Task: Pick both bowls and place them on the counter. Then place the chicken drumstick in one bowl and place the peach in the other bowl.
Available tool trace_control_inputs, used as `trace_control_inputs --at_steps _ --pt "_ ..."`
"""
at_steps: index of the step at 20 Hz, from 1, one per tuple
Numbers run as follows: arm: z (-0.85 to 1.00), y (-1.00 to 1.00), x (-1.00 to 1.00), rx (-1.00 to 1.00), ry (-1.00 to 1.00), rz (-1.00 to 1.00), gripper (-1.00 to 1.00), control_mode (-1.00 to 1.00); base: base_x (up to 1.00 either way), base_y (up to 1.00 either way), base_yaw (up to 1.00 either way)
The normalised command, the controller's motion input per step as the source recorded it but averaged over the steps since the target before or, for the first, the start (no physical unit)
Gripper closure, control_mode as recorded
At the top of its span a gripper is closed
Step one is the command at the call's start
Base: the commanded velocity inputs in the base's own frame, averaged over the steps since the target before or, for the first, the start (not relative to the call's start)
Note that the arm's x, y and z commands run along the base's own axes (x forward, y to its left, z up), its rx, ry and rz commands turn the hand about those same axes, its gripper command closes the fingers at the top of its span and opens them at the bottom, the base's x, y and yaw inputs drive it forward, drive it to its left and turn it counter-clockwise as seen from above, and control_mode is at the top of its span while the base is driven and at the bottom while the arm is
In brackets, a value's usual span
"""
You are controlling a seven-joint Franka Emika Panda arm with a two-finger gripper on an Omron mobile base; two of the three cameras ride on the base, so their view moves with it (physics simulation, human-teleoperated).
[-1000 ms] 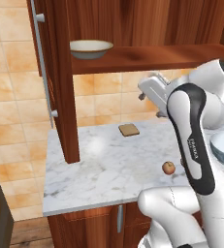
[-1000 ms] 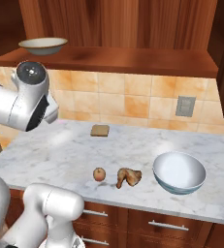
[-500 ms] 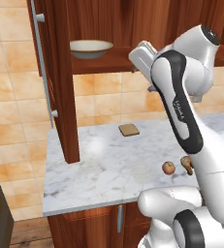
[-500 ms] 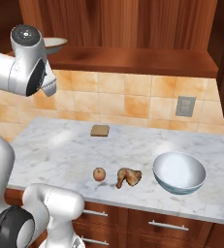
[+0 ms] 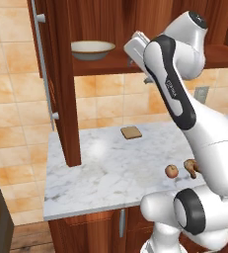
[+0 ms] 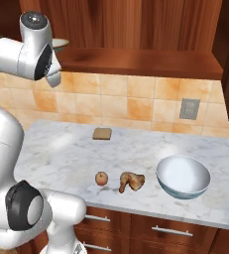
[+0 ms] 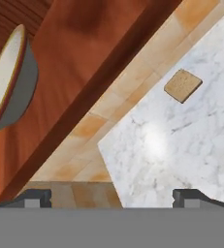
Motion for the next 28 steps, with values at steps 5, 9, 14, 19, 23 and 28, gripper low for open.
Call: trace_control_inputs --at_steps 5,9,14,19,23,28 --pt "0.19 0.14 0.57 0.0 0.0 0.0 -1.0 -1.0 0.0 0.0 0.0" --pt "0.22 0.32 0.47 0.0 0.0 0.0 -1.0 -1.0 0.0 0.0 0.0" --pt "0.3 0.36 0.46 0.0 0.0 0.0 -1.0 -1.0 0.0 0.0 0.0" --pt "0.28 0.24 0.56 0.0 0.0 0.0 -1.0 -1.0 0.0 0.0 0.0" --pt "0.02 0.14 0.55 0.0 0.0 -0.02 -1.0 -1.0 0.0 0.0 0.0" --pt "-0.06 0.05 0.39 0.0 0.0 -0.09 -1.0 -1.0 0.0 0.0 0.0"
